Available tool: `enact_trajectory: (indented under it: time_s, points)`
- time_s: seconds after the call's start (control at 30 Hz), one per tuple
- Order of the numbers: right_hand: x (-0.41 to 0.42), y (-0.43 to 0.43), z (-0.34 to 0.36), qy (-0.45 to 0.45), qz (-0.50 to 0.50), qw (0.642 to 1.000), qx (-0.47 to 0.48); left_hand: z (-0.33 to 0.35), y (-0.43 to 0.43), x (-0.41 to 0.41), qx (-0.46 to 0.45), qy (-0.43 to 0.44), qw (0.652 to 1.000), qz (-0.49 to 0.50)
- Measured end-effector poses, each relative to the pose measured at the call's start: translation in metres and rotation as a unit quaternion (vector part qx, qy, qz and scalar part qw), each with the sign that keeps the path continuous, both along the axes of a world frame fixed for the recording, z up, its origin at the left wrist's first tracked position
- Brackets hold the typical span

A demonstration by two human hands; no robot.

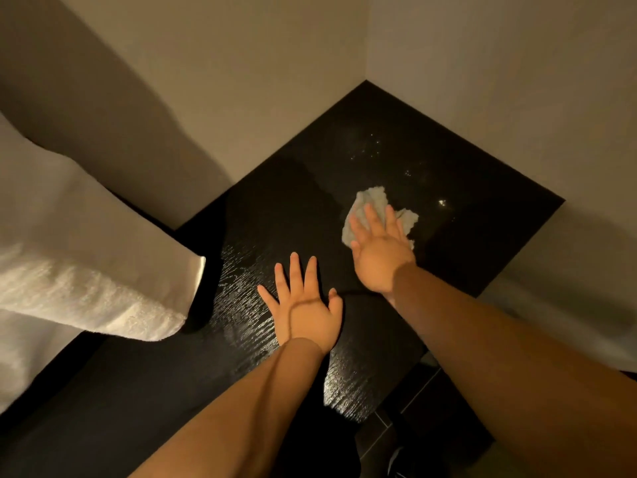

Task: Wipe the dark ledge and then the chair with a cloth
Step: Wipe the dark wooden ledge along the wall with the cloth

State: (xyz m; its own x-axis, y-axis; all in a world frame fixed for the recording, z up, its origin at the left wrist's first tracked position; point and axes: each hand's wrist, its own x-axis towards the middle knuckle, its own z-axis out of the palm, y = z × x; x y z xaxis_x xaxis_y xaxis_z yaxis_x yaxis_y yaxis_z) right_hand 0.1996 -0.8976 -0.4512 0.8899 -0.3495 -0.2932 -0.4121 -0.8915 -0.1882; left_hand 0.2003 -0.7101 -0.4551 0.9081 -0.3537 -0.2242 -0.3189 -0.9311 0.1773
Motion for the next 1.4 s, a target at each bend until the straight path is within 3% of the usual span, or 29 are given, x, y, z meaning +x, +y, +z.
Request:
enact_trajectory:
  time_s: [0.1,0.2,0.27,0.4,0.57,0.7,0.83,0.97,1.07,1.17,1.4]
  points:
    - [-0.034,0.024,0.005,-0.008,0.144,0.989,0.011,0.009,0.001,0.008,-0.020,0.021,1.000,0.001]
    - [-0.019,-0.005,0.022,0.028,0.202,0.978,0.043,0.011,0.000,0.038,-0.058,-0.023,0.994,-0.090]
    - [0.010,-0.029,0.017,0.034,0.165,0.986,-0.001,0.008,-0.003,0.069,-0.055,-0.054,0.989,-0.125]
    - [0.051,-0.054,0.011,0.028,0.022,0.999,-0.039,0.003,-0.017,0.120,-0.032,-0.044,0.997,-0.060]
    - [0.008,-0.008,0.009,-0.053,0.106,0.993,-0.004,-0.001,-0.021,0.122,-0.014,-0.038,0.998,-0.044]
    - [0.021,-0.032,0.008,-0.042,0.176,0.983,0.025,0.000,-0.024,0.126,-0.010,-0.039,0.998,-0.038]
    - [0.079,-0.068,0.002,-0.015,0.097,0.995,-0.030,-0.002,-0.024,0.126,-0.014,-0.041,0.998,-0.042]
    - [0.072,-0.044,-0.003,-0.057,0.059,0.997,-0.007,-0.001,-0.023,0.125,-0.006,-0.039,0.998,-0.044]
    - [0.028,-0.012,-0.002,-0.112,0.146,0.983,0.015,0.000,-0.022,0.126,-0.006,-0.029,0.999,-0.044]
    - [0.022,-0.022,-0.003,-0.095,0.204,0.973,0.054,-0.001,-0.024,0.128,-0.003,-0.036,0.998,-0.046]
    - [0.109,-0.068,0.006,-0.024,0.064,0.998,-0.009,-0.001,-0.024,0.126,-0.006,-0.041,0.998,-0.038]
